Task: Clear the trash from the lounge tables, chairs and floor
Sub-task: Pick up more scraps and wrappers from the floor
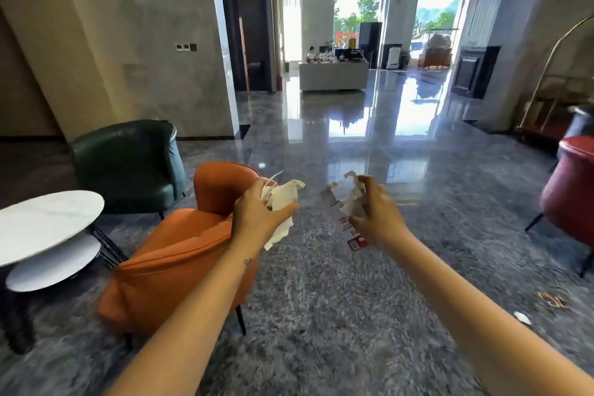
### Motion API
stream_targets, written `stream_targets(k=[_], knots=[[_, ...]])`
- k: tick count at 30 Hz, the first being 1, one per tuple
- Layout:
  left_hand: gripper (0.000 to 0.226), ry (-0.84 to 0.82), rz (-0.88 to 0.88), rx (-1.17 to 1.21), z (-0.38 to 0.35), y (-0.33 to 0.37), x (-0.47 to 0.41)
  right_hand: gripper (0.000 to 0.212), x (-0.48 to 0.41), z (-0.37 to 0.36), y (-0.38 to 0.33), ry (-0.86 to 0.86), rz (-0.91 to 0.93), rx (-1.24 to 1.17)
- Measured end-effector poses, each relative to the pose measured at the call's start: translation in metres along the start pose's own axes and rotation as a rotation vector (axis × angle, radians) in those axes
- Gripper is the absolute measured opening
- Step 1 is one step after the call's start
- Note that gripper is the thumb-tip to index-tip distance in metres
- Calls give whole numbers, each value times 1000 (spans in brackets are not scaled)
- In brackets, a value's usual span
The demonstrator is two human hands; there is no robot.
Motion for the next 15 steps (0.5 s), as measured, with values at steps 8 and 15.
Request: stream_targets(k=[8, 15], knots=[[39, 57, 63, -71, -91, -94, -165, 65, -195, -80, 87, -98, 47, -65], [38, 121, 120, 4, -175, -207, -348, 64, -405, -157, 157, -159, 84, -76]])
Point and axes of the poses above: each hand's wrist, its own x-axis away from the middle knuckle, its own z-axis out of the back of the hand, y = z × x, the point moved 10 cm from there along -x, towards the middle knuckle, and after that the axes turned 6 degrees about x, right-handed, at the moved point
